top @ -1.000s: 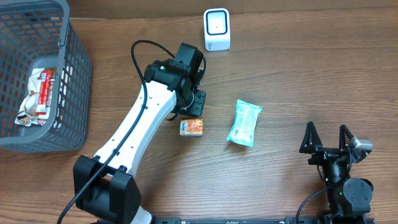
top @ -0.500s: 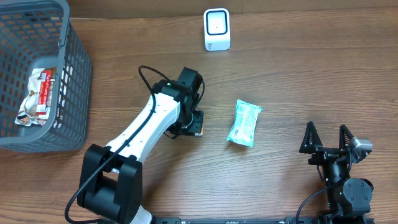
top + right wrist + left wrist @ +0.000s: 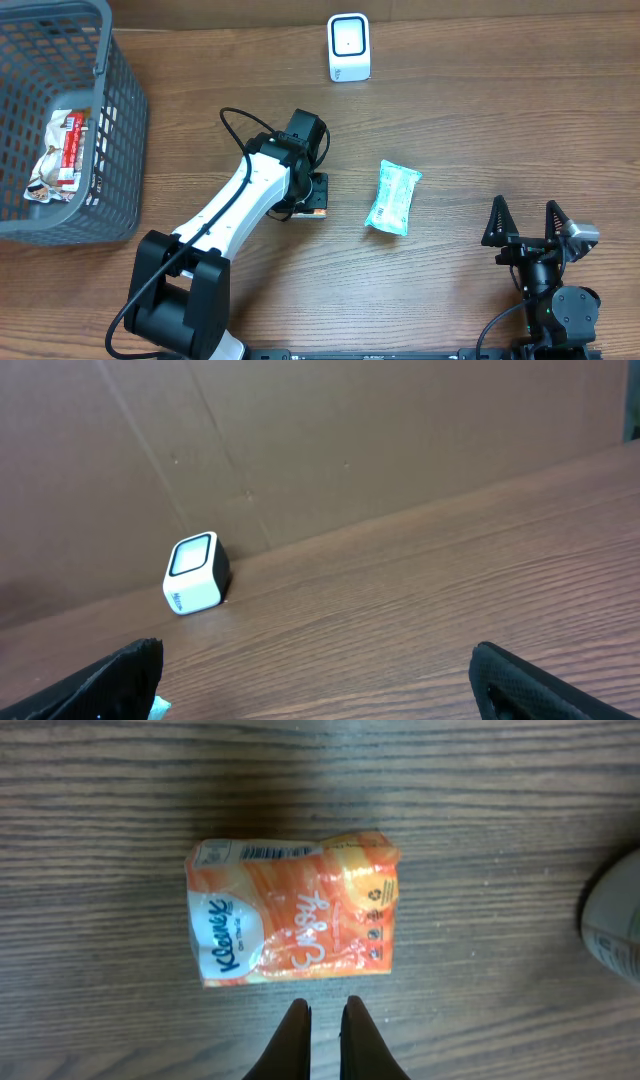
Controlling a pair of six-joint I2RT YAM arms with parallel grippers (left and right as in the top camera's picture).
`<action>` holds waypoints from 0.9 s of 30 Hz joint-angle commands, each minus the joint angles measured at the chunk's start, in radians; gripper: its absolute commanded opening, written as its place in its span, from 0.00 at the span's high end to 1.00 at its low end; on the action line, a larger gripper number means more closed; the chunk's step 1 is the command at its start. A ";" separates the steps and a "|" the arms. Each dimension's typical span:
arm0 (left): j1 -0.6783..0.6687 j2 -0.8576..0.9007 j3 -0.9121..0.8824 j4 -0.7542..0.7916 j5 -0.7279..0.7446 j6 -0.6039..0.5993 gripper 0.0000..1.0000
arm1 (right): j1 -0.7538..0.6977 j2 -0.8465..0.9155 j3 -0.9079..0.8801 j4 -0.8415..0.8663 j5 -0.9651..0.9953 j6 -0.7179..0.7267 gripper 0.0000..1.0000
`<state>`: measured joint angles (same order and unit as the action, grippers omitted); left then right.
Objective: Scan the item barcode
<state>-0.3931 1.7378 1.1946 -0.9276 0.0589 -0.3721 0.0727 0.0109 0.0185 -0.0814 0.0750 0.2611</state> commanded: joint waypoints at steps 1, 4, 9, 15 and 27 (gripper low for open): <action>-0.013 0.008 -0.036 0.023 -0.019 -0.052 0.96 | -0.001 -0.006 -0.010 0.004 -0.002 -0.004 0.00; -0.013 0.008 -0.071 0.066 -0.044 -0.061 0.96 | -0.001 -0.006 -0.010 0.004 -0.002 -0.004 0.00; -0.013 0.008 -0.087 0.103 -0.100 -0.081 0.96 | -0.001 -0.006 -0.010 0.004 -0.002 -0.004 0.00; -0.016 0.008 -0.092 0.121 -0.092 -0.105 0.96 | -0.001 -0.006 -0.010 0.004 -0.002 -0.004 0.00; -0.016 0.008 -0.139 0.146 -0.092 -0.107 0.96 | -0.001 -0.006 -0.010 0.004 -0.002 -0.004 0.00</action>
<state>-0.4000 1.7378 1.0649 -0.7811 -0.0200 -0.4656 0.0727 0.0109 0.0185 -0.0818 0.0746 0.2607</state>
